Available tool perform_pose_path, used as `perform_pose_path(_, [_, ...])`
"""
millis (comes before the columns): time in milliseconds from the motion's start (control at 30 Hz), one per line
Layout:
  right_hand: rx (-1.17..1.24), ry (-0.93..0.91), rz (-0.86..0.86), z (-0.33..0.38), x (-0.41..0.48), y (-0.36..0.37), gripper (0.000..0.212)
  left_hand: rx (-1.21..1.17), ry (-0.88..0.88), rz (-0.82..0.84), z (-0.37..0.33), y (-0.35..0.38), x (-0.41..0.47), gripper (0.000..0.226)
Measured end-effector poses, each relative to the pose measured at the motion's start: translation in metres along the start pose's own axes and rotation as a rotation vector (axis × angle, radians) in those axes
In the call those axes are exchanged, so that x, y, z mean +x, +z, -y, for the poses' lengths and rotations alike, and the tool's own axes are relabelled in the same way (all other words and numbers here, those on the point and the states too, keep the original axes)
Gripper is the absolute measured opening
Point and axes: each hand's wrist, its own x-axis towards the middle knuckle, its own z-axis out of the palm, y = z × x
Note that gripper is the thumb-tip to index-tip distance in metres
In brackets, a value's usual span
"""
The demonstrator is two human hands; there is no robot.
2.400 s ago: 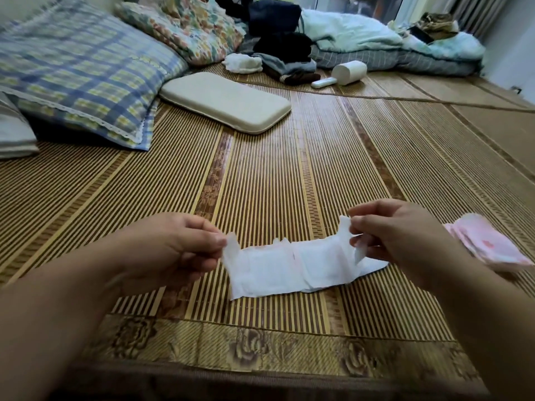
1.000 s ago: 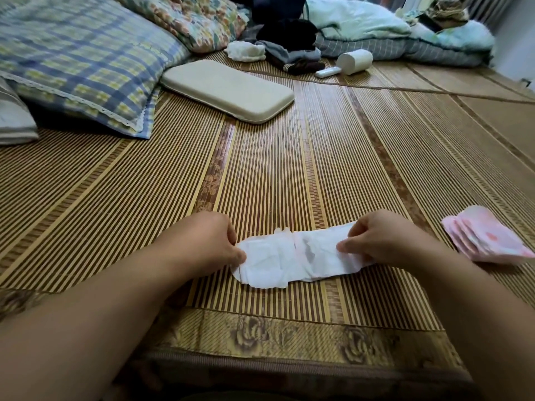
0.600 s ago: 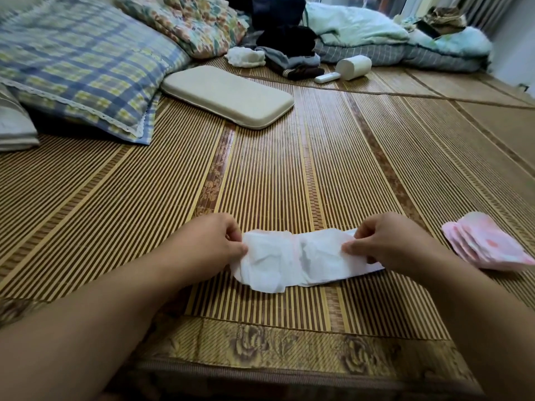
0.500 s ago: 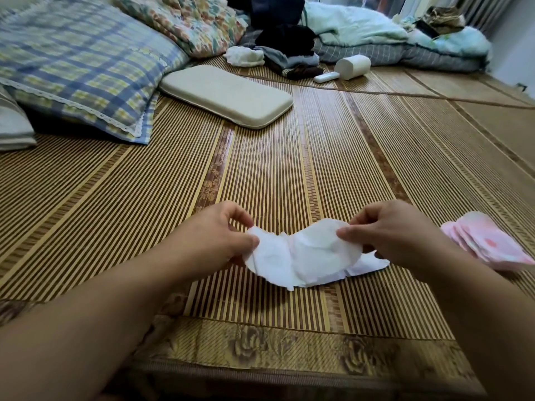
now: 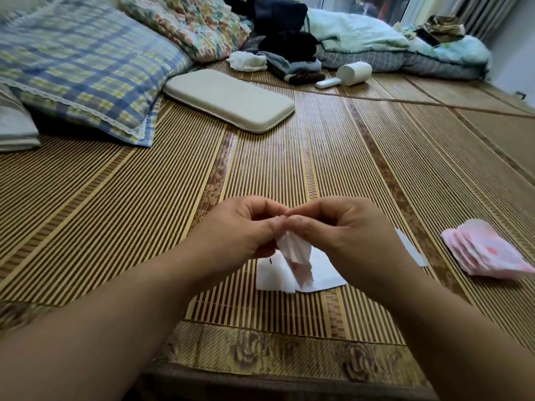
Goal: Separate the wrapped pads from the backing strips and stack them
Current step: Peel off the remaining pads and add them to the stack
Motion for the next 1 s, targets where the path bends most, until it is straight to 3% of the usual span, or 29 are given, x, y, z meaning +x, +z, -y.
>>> perform_pose_path(67, [0.049,-0.013,0.032,-0.003,-0.003,-0.002,0.035,-0.083,-0.012,-0.028,-0.001,-0.002,0.0,0.011])
perform_pose_path(167, [-0.065,0.014,0.092,-0.011,-0.007,0.0,0.056,-0.313,-0.038,-0.04,-0.005,-0.002,0.001,0.021])
perform_pose_path(333, [-0.074,-0.028,-0.073,-0.022,-0.007,0.002,0.022,-0.401,-0.032,-0.073,-0.009,0.006,0.004,0.024])
perform_pose_path(400, [-0.038,0.025,-0.153,-0.029,-0.004,-0.012,0.013,-0.236,-0.003,-0.101,-0.006,0.008,0.005,0.023])
perform_pose_path(533, [0.283,0.253,-0.397,-0.054,0.002,-0.069,0.014,0.531,0.142,-0.193,0.01,0.011,0.007,0.021])
perform_pose_path(667, [0.496,0.403,-0.693,-0.091,-0.003,-0.156,0.023,0.72,0.139,-0.114,0.018,0.018,0.008,0.015])
perform_pose_path(867, [-0.126,0.53,-0.873,-0.156,-0.033,-0.232,0.018,0.737,0.093,-0.087,0.027,0.024,0.012,0.011])
perform_pose_path(1000, [-0.187,0.628,-0.884,-0.184,-0.04,-0.241,0.032,0.754,0.1,-0.079,0.03,0.029,0.013,0.014])
